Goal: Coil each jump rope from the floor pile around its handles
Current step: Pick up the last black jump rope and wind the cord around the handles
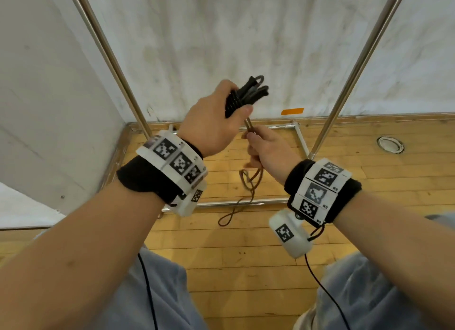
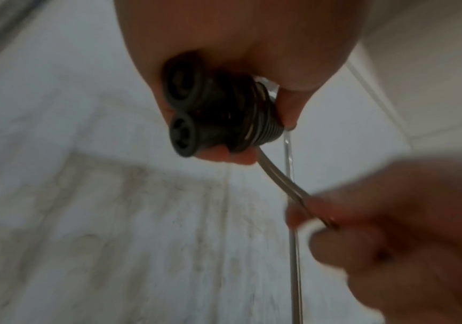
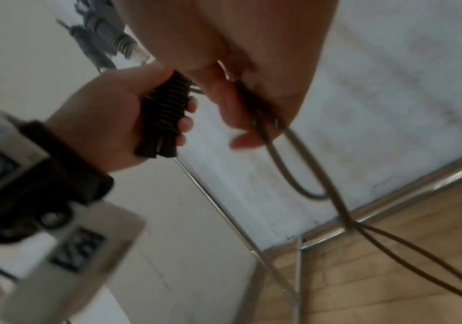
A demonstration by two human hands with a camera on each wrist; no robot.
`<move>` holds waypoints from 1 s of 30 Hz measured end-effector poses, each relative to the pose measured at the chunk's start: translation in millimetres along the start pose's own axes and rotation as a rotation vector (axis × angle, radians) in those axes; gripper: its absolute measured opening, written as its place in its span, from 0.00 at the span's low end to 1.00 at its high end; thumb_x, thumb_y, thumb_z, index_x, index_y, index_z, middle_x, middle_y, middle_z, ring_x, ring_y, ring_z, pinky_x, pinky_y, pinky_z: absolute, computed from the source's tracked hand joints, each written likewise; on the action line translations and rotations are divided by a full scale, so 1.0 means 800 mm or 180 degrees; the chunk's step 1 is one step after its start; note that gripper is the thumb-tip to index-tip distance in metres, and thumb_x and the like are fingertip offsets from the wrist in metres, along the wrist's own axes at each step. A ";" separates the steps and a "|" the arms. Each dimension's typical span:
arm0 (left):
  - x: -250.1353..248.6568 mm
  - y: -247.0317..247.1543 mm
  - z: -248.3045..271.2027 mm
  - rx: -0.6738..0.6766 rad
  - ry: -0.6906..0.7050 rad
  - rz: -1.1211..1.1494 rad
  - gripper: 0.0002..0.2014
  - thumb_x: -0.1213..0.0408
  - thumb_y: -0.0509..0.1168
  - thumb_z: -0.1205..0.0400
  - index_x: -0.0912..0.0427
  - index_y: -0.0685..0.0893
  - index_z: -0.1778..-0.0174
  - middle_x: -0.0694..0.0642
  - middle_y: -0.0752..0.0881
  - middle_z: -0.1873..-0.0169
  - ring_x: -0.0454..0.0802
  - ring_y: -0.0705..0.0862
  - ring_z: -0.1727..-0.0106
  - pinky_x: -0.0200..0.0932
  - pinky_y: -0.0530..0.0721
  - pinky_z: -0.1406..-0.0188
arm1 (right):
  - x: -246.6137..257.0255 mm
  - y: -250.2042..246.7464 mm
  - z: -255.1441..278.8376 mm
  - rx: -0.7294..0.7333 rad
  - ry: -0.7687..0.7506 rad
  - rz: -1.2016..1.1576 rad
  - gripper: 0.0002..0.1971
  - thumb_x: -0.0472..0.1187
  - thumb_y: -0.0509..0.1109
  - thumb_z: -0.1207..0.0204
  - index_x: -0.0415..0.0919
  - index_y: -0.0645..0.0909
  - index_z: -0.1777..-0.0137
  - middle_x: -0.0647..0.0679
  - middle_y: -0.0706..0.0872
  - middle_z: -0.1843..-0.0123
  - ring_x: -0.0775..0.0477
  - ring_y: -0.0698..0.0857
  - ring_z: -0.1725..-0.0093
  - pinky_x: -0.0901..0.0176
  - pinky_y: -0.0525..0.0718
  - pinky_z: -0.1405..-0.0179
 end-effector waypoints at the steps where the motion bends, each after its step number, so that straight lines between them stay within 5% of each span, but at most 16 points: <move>1: 0.006 -0.004 -0.003 -0.0007 -0.0058 -0.0005 0.14 0.49 0.62 0.17 0.51 0.71 0.42 0.42 0.80 0.65 0.40 0.80 0.69 0.39 0.72 0.74 | -0.001 -0.007 0.000 -0.0175 -0.0111 0.0624 0.08 0.41 0.55 0.15 0.42 0.76 0.48 0.52 0.72 0.70 0.55 0.73 0.74 0.59 0.80 0.67; 3: 0.019 -0.008 -0.006 0.0070 -0.0134 -0.0075 0.14 0.49 0.64 0.18 0.50 0.69 0.45 0.43 0.79 0.63 0.43 0.81 0.69 0.41 0.75 0.74 | 0.002 -0.015 0.000 -0.0382 -0.0492 0.1454 0.10 0.44 0.56 0.15 0.44 0.77 0.55 0.55 0.73 0.71 0.61 0.72 0.75 0.71 0.71 0.74; 9: 0.049 -0.001 -0.003 0.0455 -0.0274 -0.0911 0.16 0.48 0.64 0.18 0.50 0.66 0.44 0.49 0.80 0.60 0.49 0.82 0.65 0.49 0.83 0.66 | 0.019 -0.023 0.005 -0.0201 -0.0720 0.2119 0.23 0.52 0.54 0.16 0.45 0.66 0.73 0.54 0.66 0.77 0.52 0.67 0.76 0.58 0.65 0.73; 13: 0.055 0.017 -0.001 0.0629 -0.0165 -0.1302 0.18 0.49 0.62 0.17 0.50 0.69 0.35 0.46 0.78 0.60 0.50 0.80 0.64 0.45 0.78 0.67 | 0.035 -0.012 0.016 0.0082 -0.0874 0.2549 0.23 0.51 0.53 0.15 0.44 0.67 0.72 0.52 0.68 0.75 0.52 0.68 0.74 0.58 0.67 0.72; 17: 0.056 0.037 -0.001 0.0866 -0.0089 -0.1500 0.13 0.50 0.61 0.17 0.50 0.71 0.42 0.46 0.78 0.64 0.48 0.77 0.66 0.41 0.67 0.75 | 0.048 -0.014 0.022 0.0179 -0.0940 0.2656 0.21 0.49 0.52 0.15 0.46 0.70 0.70 0.54 0.70 0.75 0.55 0.69 0.75 0.63 0.65 0.74; 22: 0.050 0.064 0.006 0.1093 -0.0182 -0.1660 0.06 0.49 0.60 0.17 0.43 0.70 0.53 0.45 0.82 0.61 0.47 0.79 0.62 0.44 0.67 0.59 | 0.043 -0.010 0.022 0.0421 -0.0974 0.2967 0.18 0.46 0.55 0.16 0.52 0.70 0.69 0.56 0.74 0.72 0.58 0.71 0.73 0.69 0.63 0.75; 27: 0.029 0.082 0.016 0.1143 0.0093 -0.1728 0.15 0.50 0.64 0.20 0.41 0.75 0.37 0.42 0.83 0.56 0.47 0.80 0.59 0.41 0.72 0.68 | 0.048 -0.042 0.005 -0.0230 -0.1021 0.2862 0.16 0.48 0.58 0.16 0.46 0.77 0.65 0.55 0.74 0.72 0.57 0.72 0.72 0.71 0.65 0.77; 30: 0.009 0.088 0.024 0.1164 0.0357 -0.1612 0.17 0.40 0.61 0.22 0.39 0.75 0.39 0.41 0.84 0.59 0.46 0.80 0.62 0.43 0.79 0.68 | 0.048 -0.060 -0.005 -0.0507 -0.1014 0.2645 0.18 0.49 0.58 0.16 0.40 0.81 0.61 0.52 0.77 0.71 0.55 0.74 0.71 0.73 0.68 0.75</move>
Point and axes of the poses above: each hand's wrist, its own z-axis away from the middle knuckle, its own y-axis out of the palm, x = y × z, the point moved 5 cm from there along -z, towards the middle knuckle
